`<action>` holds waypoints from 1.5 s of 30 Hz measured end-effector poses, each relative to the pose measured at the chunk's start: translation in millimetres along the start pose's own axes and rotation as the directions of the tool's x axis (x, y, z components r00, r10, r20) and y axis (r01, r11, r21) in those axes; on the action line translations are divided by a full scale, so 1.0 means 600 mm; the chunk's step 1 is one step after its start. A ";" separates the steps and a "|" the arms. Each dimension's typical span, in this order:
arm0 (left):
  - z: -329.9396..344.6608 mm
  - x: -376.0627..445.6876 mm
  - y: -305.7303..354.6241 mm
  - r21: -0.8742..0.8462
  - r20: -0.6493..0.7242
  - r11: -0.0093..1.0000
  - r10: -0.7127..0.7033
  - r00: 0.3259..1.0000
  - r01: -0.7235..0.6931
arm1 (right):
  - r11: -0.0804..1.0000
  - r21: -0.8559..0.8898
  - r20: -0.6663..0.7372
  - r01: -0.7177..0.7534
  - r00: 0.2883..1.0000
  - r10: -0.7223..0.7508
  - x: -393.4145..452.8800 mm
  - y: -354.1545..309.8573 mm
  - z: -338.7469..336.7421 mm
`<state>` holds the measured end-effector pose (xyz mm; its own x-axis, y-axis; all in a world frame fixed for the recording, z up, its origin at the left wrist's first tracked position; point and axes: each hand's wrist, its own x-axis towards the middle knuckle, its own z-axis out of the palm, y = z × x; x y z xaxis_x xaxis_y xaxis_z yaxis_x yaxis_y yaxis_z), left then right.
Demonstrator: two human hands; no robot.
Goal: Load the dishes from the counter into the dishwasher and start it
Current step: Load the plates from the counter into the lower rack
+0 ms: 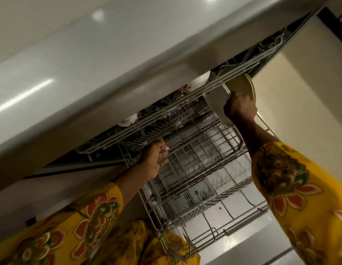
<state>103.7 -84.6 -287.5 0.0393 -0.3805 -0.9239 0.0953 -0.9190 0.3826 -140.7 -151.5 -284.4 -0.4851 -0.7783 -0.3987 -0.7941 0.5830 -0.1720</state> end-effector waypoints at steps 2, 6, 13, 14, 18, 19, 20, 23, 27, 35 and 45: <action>-0.005 0.001 -0.003 0.002 -0.004 1.000 -0.014 1.000 0.014 | 1.000 -0.008 0.002 0.007 1.000 -0.007 0.007 -0.005 0.001; -0.012 0.001 -0.006 -0.006 -0.017 1.000 -0.028 0.999 0.028 | 0.999 0.035 -0.015 0.001 1.000 -0.001 0.017 -0.013 0.008; -0.018 -0.004 0.000 0.009 -0.003 1.000 -0.021 1.000 0.021 | 1.000 -0.007 0.028 0.017 0.999 -0.016 -0.001 -0.027 0.010; -0.018 -0.004 0.000 0.012 -0.003 1.000 -0.020 1.000 0.020 | 0.999 -0.022 0.025 0.025 0.999 -0.024 -0.002 -0.028 0.013; -0.021 -0.004 -0.004 0.013 -0.009 1.000 -0.019 1.000 0.019 | 1.000 0.000 0.048 0.026 0.999 -0.026 0.004 -0.022 0.030; -0.022 -0.004 -0.005 0.016 -0.011 1.000 -0.017 1.000 0.017 | 1.000 0.012 0.067 0.018 0.998 -0.018 0.005 -0.018 0.030; -0.022 -0.006 -0.006 0.020 -0.014 1.000 -0.016 1.000 0.016 | 1.000 0.023 0.082 0.012 0.997 -0.014 0.006 -0.015 0.030; -0.022 -0.012 -0.010 0.026 -0.011 0.999 -0.017 1.000 0.018 | 0.999 0.049 0.075 0.011 0.997 -0.015 0.007 -0.003 0.018; -0.021 -0.020 -0.015 0.034 0.004 0.999 -0.020 1.000 0.020 | 0.996 0.087 -0.042 0.029 0.999 -0.025 -0.009 0.021 0.004; -0.019 -0.026 -0.030 0.029 -0.005 0.999 -0.032 0.999 0.032 | 0.981 0.191 -0.121 0.044 0.992 -0.021 -0.042 0.059 0.027; -0.028 -0.018 -0.035 -0.002 -0.011 0.998 -0.056 0.998 0.056 | 0.992 0.115 -0.093 0.043 0.995 -0.032 -0.029 0.044 0.017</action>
<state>117.8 -59.7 -285.5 0.0445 -0.3275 -0.9438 0.0994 -0.9386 0.3304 -149.5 -120.5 -291.2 -0.4915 -0.8149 -0.3071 -0.7666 0.5722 -0.2914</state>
